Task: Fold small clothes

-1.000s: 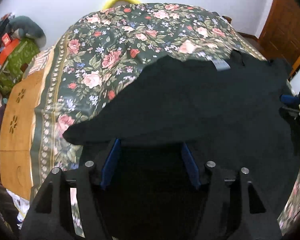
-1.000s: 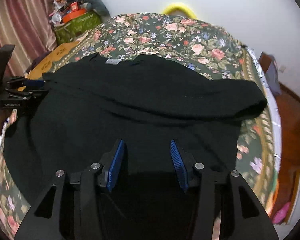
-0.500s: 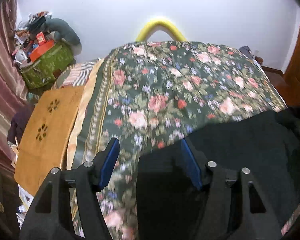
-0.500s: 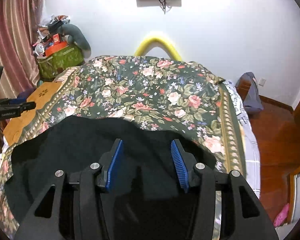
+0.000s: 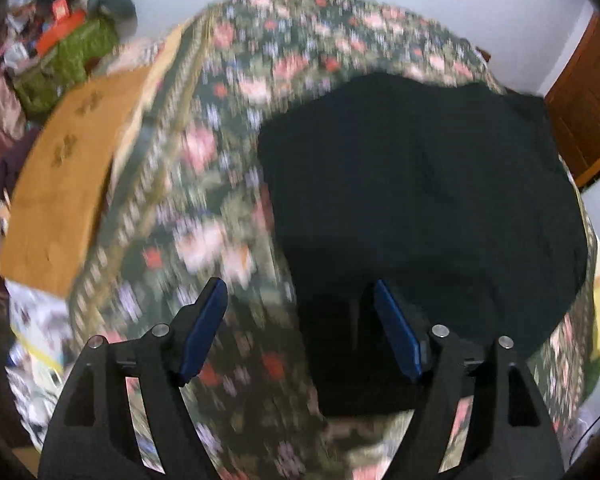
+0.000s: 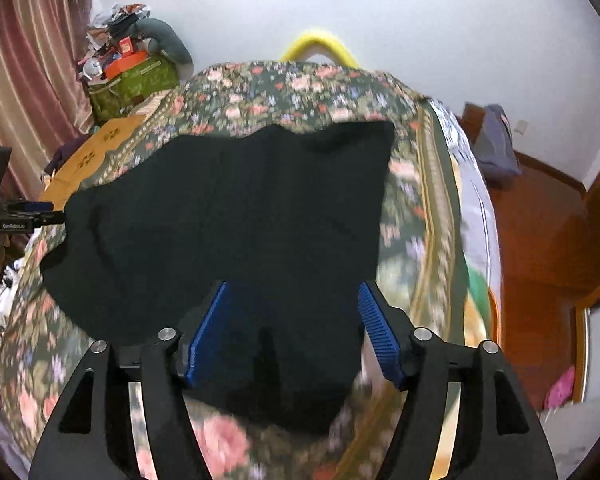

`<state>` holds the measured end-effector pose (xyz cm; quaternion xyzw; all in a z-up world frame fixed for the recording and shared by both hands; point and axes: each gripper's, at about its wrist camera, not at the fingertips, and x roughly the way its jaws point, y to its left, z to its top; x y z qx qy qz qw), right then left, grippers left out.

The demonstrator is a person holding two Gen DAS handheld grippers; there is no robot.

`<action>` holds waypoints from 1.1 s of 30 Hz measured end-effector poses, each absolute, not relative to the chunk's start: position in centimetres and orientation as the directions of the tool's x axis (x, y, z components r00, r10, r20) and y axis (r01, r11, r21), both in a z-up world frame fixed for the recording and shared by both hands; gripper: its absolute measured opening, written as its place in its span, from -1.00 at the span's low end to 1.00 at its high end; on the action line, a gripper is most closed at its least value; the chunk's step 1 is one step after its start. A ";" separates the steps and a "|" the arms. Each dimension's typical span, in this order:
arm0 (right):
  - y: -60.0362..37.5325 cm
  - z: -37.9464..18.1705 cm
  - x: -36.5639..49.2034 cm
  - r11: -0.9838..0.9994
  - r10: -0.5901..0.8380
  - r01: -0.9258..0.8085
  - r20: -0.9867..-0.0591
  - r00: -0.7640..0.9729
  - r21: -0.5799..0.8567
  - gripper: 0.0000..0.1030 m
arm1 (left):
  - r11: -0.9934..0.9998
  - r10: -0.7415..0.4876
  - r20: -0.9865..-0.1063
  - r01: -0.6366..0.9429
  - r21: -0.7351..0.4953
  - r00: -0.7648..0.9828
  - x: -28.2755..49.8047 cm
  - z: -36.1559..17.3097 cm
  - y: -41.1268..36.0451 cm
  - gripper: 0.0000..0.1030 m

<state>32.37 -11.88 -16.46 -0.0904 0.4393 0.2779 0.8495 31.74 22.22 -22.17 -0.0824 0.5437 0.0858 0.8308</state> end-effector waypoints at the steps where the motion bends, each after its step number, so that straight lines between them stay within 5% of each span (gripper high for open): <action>1: -12.2 -16.7 31.7 0.831 0.391 -0.549 -0.800 0.456 0.094 0.25 | 0.970 0.036 -0.927 -0.236 -0.058 0.373 31.2 -23.0 22.1 0.46; 4: -12.6 -16.9 30.4 0.831 0.404 -0.543 -0.802 0.441 0.120 0.25 | 0.961 -0.036 -0.934 -0.245 -0.130 0.357 29.6 -24.8 21.4 0.34; 6: -12.7 -17.0 29.6 0.833 0.409 -0.538 -0.799 0.441 0.129 0.25 | 0.953 -0.081 -0.918 -0.241 -0.186 0.389 28.8 -24.8 20.9 -0.29; 8: -12.6 -16.9 28.4 0.831 0.419 -0.540 -0.789 0.449 0.133 0.25 | 0.953 -0.109 -0.910 -0.219 -0.210 0.400 28.0 -24.4 20.0 -0.72; 15: -11.9 -16.7 25.2 0.812 0.456 -0.565 -0.763 0.458 0.146 0.25 | 0.978 -0.072 -0.908 -0.148 -0.145 0.414 23.9 -22.6 16.1 -0.81; 25: -11.5 -17.8 22.6 0.802 0.471 -0.575 -0.763 0.443 0.162 0.25 | 0.996 -0.047 -0.904 -0.045 -0.073 0.424 20.7 -20.6 6.5 -0.70; 30: -12.2 -18.2 21.9 0.806 0.477 -0.563 -0.764 0.435 0.182 0.25 | 0.994 -0.067 -0.880 -0.043 -0.098 0.470 19.8 -18.7 7.4 0.10; 33: -12.6 -18.8 22.0 0.812 0.472 -0.551 -0.769 0.431 0.190 0.26 | 0.994 -0.022 -0.842 -0.080 -0.077 0.539 19.5 -16.3 10.4 0.35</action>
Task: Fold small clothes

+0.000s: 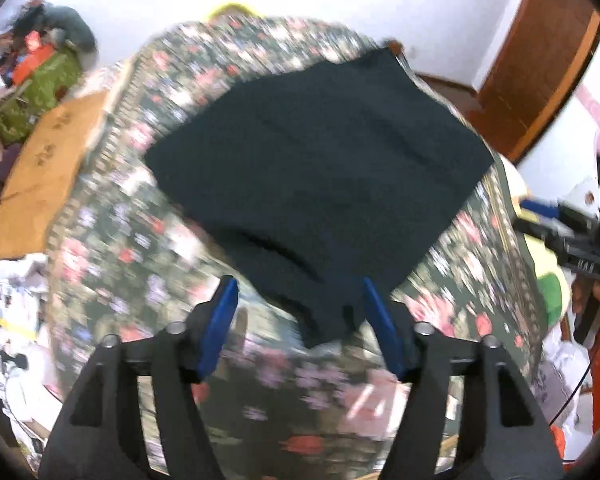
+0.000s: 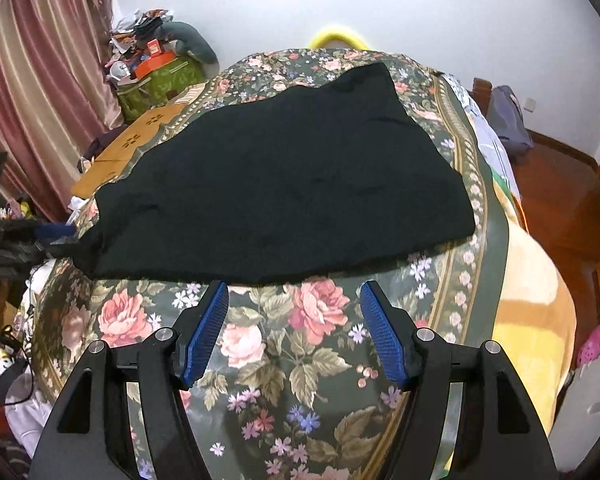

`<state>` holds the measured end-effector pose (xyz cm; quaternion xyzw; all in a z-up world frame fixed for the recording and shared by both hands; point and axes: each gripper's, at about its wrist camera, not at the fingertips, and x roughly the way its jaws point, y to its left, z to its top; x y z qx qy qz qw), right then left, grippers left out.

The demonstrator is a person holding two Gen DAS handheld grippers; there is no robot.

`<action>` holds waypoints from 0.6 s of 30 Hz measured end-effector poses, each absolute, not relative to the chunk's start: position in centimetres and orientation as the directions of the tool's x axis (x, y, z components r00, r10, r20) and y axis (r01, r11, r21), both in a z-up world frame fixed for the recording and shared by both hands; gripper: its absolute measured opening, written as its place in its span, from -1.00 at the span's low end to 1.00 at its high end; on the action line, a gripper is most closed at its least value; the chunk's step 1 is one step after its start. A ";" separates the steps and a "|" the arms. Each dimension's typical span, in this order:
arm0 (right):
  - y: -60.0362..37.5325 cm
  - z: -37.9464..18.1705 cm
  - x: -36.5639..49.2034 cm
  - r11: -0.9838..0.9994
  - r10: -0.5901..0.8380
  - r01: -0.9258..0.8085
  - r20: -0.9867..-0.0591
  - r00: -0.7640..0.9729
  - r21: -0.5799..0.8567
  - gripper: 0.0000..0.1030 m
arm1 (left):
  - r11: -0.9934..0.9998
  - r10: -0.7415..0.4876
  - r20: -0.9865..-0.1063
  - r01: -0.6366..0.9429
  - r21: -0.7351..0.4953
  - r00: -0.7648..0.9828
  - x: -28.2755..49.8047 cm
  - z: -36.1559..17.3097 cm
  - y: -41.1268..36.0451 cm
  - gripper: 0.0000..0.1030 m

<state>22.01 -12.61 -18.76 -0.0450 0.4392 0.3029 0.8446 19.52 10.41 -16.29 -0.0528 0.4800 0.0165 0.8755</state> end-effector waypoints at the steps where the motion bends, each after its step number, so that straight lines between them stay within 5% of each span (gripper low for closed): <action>1: -12.7 -19.0 22.1 0.816 0.469 -0.546 -0.771 0.431 0.191 0.29 | 0.993 -0.009 -0.834 -0.090 -0.070 0.552 19.6 -15.8 11.2 0.38; 5: -12.7 -19.9 22.7 0.829 0.471 -0.512 -0.777 0.419 0.226 0.32 | 0.985 0.057 -0.811 -0.166 -0.050 0.583 22.0 -14.6 16.8 0.63; 9: -12.1 -20.8 23.3 0.833 0.470 -0.497 -0.785 0.404 0.242 0.32 | 0.973 0.076 -0.841 -0.225 -0.055 0.536 25.9 -16.4 22.0 0.64; 18: -9.6 -22.9 24.2 0.826 0.472 -0.494 -0.812 0.343 0.272 0.32 | 0.911 -0.085 -0.895 -0.330 -0.248 0.438 33.4 -23.8 27.3 0.63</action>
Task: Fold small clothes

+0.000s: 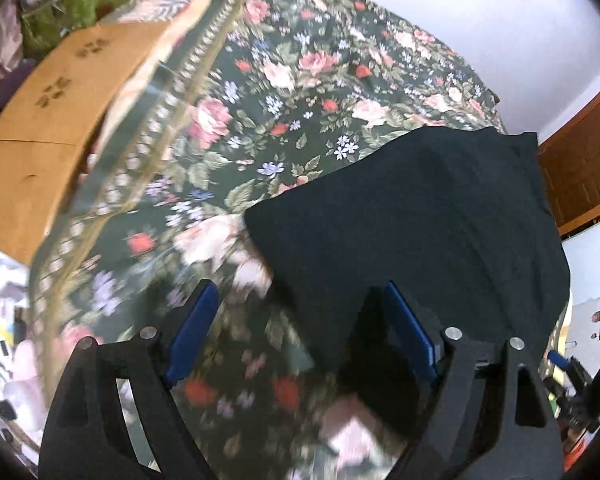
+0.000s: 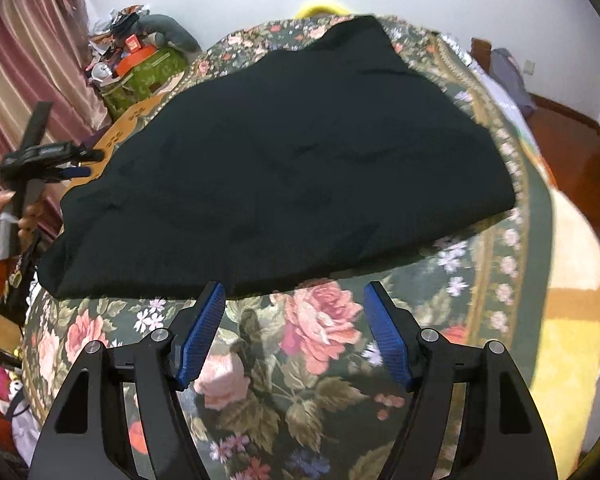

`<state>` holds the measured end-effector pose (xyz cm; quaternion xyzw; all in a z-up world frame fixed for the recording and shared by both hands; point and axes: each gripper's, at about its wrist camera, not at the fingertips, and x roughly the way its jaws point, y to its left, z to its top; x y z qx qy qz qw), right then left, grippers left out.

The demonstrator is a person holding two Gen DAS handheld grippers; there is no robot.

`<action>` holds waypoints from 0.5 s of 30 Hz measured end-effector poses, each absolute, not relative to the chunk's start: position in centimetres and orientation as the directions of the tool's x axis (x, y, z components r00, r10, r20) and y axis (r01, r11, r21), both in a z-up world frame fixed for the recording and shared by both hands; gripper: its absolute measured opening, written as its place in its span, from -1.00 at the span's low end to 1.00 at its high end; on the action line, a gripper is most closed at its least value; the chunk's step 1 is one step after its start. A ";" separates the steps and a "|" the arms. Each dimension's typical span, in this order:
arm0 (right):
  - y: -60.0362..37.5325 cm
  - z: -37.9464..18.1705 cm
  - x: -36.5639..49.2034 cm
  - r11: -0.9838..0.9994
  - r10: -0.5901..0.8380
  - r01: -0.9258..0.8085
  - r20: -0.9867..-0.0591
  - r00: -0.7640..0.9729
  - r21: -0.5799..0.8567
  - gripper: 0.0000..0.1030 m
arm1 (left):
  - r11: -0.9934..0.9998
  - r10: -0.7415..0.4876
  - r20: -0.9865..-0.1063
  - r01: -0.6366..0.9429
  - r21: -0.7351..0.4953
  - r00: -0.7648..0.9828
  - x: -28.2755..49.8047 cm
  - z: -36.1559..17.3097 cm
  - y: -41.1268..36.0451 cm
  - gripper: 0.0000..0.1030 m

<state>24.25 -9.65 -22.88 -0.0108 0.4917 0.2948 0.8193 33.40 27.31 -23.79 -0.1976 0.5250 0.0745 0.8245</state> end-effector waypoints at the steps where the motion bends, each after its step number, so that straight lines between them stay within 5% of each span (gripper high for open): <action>1: -9.4 -23.1 24.3 0.824 0.474 -0.494 -0.814 0.334 0.277 0.32 | 0.908 -0.103 -0.899 -0.328 -0.259 0.426 34.2 -24.5 27.3 0.57; 4: -8.6 -23.6 24.5 0.814 0.493 -0.491 -0.816 0.301 0.311 0.32 | 0.918 -0.122 -0.891 -0.291 -0.269 0.438 35.1 -25.2 26.5 0.32; 7: -8.1 -23.3 24.3 0.810 0.504 -0.493 -0.806 0.310 0.316 0.37 | 0.953 -0.072 -0.885 -0.229 -0.196 0.461 34.8 -24.5 25.2 -0.23; 9: -8.2 -23.2 24.3 0.807 0.518 -0.486 -0.797 0.311 0.335 0.38 | 0.963 -0.063 -0.880 -0.202 -0.177 0.471 34.1 -24.1 24.8 -0.93; 15: -8.0 -22.9 23.5 0.794 0.556 -0.463 -0.779 0.290 0.394 0.38 | 0.975 -0.048 -0.893 -0.172 -0.139 0.448 30.6 -23.8 23.4 -0.92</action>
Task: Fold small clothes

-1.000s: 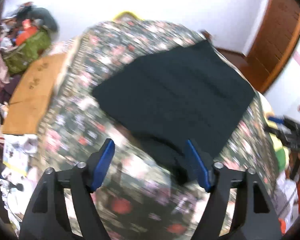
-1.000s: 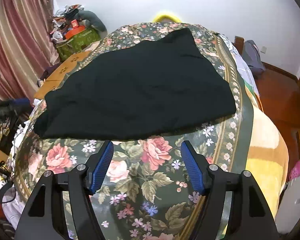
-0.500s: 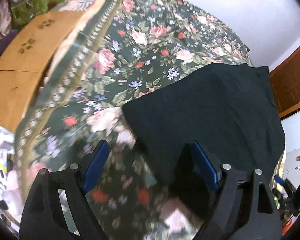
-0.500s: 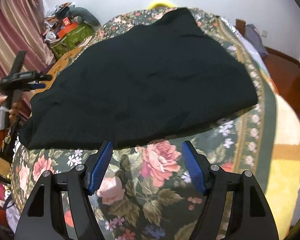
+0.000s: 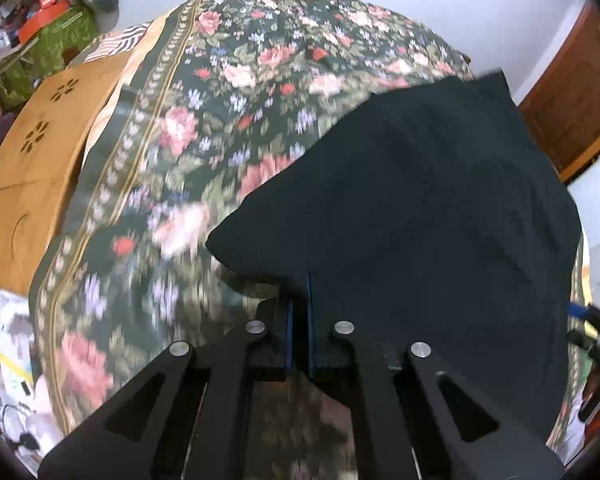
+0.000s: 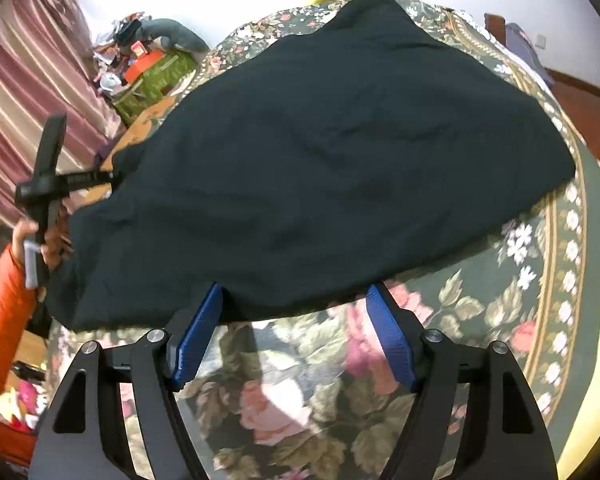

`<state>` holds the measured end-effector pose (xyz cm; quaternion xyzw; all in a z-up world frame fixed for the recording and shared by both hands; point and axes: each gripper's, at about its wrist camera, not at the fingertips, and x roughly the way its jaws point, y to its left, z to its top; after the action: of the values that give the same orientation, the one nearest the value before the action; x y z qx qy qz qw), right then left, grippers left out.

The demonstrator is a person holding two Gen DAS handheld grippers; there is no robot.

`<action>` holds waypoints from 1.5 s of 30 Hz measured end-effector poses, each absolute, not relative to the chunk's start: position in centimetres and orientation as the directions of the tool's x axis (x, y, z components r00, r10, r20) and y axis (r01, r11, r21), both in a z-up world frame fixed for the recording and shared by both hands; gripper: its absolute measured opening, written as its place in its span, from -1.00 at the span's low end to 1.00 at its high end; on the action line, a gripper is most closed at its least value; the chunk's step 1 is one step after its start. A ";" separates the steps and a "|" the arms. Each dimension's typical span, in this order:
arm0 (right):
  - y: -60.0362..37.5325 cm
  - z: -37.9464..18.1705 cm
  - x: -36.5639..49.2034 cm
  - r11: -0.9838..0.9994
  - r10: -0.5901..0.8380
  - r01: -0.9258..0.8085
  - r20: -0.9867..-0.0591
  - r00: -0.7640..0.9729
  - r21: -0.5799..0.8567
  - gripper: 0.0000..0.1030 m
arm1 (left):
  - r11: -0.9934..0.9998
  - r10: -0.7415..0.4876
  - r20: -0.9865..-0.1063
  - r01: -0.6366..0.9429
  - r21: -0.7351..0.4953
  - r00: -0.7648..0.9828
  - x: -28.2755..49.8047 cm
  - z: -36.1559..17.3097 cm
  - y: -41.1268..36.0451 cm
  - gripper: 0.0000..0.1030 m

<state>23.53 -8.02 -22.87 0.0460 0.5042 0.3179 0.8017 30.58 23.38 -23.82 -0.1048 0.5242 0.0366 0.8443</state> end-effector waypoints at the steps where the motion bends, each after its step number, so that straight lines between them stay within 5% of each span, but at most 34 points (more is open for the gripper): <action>1: -8.1 -22.8 23.3 0.791 0.560 -0.464 -0.778 0.286 0.399 0.38 | 0.977 -0.042 -0.897 -0.171 -0.129 0.441 29.4 -23.8 22.9 -0.92; 12: -7.1 -22.6 20.9 0.750 0.616 -0.493 -0.737 0.278 0.441 0.43 | 0.983 -0.003 -0.894 -0.163 -0.085 0.449 18.0 -22.6 19.0 -0.92; 15: -6.7 -22.9 21.0 0.756 0.604 -0.512 -0.738 0.302 0.408 0.02 | 0.978 -0.017 -0.897 -0.181 -0.107 0.442 16.2 -22.4 18.6 -0.92; 17: -6.6 -22.9 21.5 0.764 0.586 -0.523 -0.745 0.318 0.378 -0.55 | 0.978 -0.015 -0.898 -0.181 -0.105 0.440 15.7 -22.1 18.1 -0.92; 22: -7.6 -23.2 22.5 0.747 0.606 -0.530 -0.738 0.295 0.401 -0.84 | 0.983 0.018 -0.903 -0.173 -0.062 0.429 15.6 -20.9 17.8 -0.76; 27: -8.5 -23.1 23.2 0.772 0.549 -0.551 -0.770 0.326 0.317 -0.87 | 0.977 0.065 -0.871 -0.207 -0.043 0.487 16.7 -18.4 19.0 0.02; 40: -14.2 -22.2 27.2 0.871 0.398 -0.453 -0.815 0.422 0.190 -0.85 | 0.991 -0.033 -0.858 -0.091 -0.093 0.512 30.7 -18.1 15.7 0.12; 42: -14.8 -21.4 27.5 0.875 0.394 -0.449 -0.808 0.438 0.183 -0.77 | 0.991 -0.055 -0.861 -0.079 -0.110 0.505 33.1 -18.7 15.3 0.19; 45: -15.7 -20.4 28.3 0.882 0.398 -0.432 -0.788 0.470 0.188 -0.27 | 0.992 -0.058 -0.874 -0.068 -0.103 0.483 37.3 -20.0 14.9 0.21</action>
<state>28.25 -15.67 -20.37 -0.0185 0.4541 0.2420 0.8572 37.33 14.87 -19.96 -0.0620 0.5085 0.0030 0.8588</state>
